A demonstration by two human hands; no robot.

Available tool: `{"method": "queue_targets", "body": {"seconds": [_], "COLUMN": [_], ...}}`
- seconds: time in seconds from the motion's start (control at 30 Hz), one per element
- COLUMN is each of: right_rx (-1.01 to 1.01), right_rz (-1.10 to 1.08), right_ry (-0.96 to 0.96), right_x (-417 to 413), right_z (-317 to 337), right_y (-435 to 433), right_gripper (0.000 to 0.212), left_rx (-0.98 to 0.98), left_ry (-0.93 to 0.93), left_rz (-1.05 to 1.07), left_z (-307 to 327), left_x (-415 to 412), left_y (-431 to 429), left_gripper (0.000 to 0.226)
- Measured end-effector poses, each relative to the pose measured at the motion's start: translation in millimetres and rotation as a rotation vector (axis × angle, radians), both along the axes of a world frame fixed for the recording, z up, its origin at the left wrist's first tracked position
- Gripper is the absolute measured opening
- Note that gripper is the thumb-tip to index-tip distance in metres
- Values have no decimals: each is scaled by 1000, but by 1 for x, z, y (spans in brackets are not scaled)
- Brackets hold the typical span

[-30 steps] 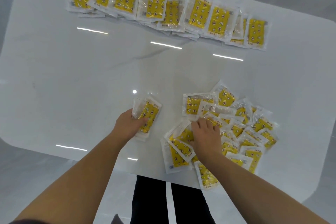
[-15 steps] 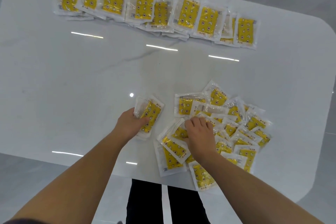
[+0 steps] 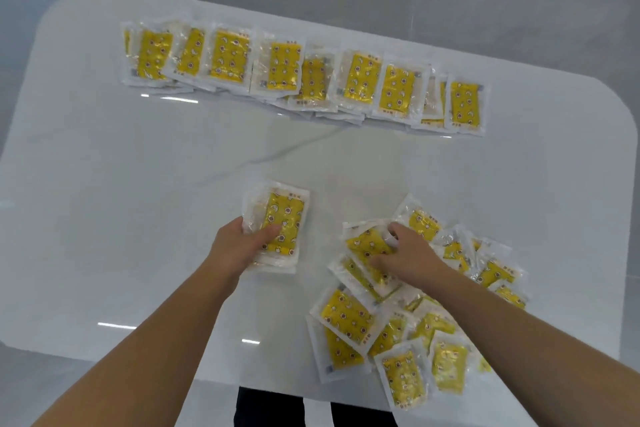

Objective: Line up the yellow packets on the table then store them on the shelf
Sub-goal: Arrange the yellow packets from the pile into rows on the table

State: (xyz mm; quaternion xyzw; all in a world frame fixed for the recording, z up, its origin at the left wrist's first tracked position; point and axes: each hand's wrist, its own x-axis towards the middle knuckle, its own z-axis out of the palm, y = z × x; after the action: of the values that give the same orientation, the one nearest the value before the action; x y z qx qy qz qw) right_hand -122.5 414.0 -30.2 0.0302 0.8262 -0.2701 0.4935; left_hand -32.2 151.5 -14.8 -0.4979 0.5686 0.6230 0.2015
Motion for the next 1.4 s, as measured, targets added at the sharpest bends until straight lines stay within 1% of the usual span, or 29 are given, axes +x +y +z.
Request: {"method": "queue_targets", "body": {"seconds": [0.03,0.07,0.13,0.17,0.2,0.3,0.33,0.43,0.47,0.53,0.57,0.6,0.63,0.7,0.73,0.83,0.93,1.0,1.03,1.07,1.1,1.2,1.3,1.33,1.4], "right_rx": [-35,-84,-215,-268,-306,-379,-388,-375,-352,-293,-267,-247,-225,-174,-146,-67,-52,-68,-82,-101,-119,-139,-174,-166,-96], "right_rz": [-118,-261,-549,-663,-743,-898,-927,-950,-950,-946,-940,-935,-928,-899,-880,-832,-818,-832,-852,-879,-914,-1017,-1117,-1115,-1045], "right_ry": [-30,-45,-61,-66,-65,-29,-4,83,119,191,215,238,262,314,345,389,417,438,440,433,419,381,351,352,395], "right_x": [-15,-29,-61,-78,-94,-142,-156,-190,-198,-209,-212,-213,-214,-214,-214,-214,-214,-215,-214,-213,-213,-212,-214,-216,-219], "right_z": [4,8,16,15,16,7,3,-7,-9,-12,-13,-15,-17,-22,-24,-28,-25,-19,-15,-10,-7,-3,-3,-5,-12], "right_y": [-6,-14,-39,-54,-72,-133,-154,-206,-219,-237,-243,-247,-250,-253,-255,-258,-256,-249,-242,-235,-225,-191,-157,-148,-132], "right_gripper": [50,50,35,31,32,56,61,64,62,58,54,50,46,47,46,37,23,30,31,26,21,18,8,9,10], "left_rx": [-3,-13,-49,-74,-97,-157,-170,-219,-239,-282,-303,-323,-347,-429,-475,-615,-683,-740,-775,-785,-759,-585,-397,-351,-336], "left_ry": [16,33,82,112,137,187,196,208,202,185,180,174,170,147,132,138,147,179,208,248,292,393,365,343,305], "left_rz": [3,3,-5,-11,-19,-40,-49,-84,-86,-71,-65,-67,-78,-121,-149,-237,-239,-220,-228,-239,-250,-273,-232,-241,-304], "left_z": [0,0,-2,-3,-4,-8,-12,-26,-31,-40,-44,-47,-49,-52,-51,-50,-47,-41,-36,-32,-28,-23,-30,-32,-36], "left_x": [-13,-28,-62,-80,-99,-154,-171,-212,-222,-235,-240,-243,-246,-249,-250,-251,-249,-249,-248,-248,-248,-254,-264,-267,-274], "left_y": [-10,-22,-47,-59,-72,-111,-124,-157,-166,-177,-182,-184,-186,-188,-188,-194,-201,-203,-201,-198,-193,-165,-128,-114,-88], "left_gripper": [26,29,29,27,25,28,30,29,35,58,64,64,57,26,16,17,23,26,28,31,34,36,35,30,22]}}
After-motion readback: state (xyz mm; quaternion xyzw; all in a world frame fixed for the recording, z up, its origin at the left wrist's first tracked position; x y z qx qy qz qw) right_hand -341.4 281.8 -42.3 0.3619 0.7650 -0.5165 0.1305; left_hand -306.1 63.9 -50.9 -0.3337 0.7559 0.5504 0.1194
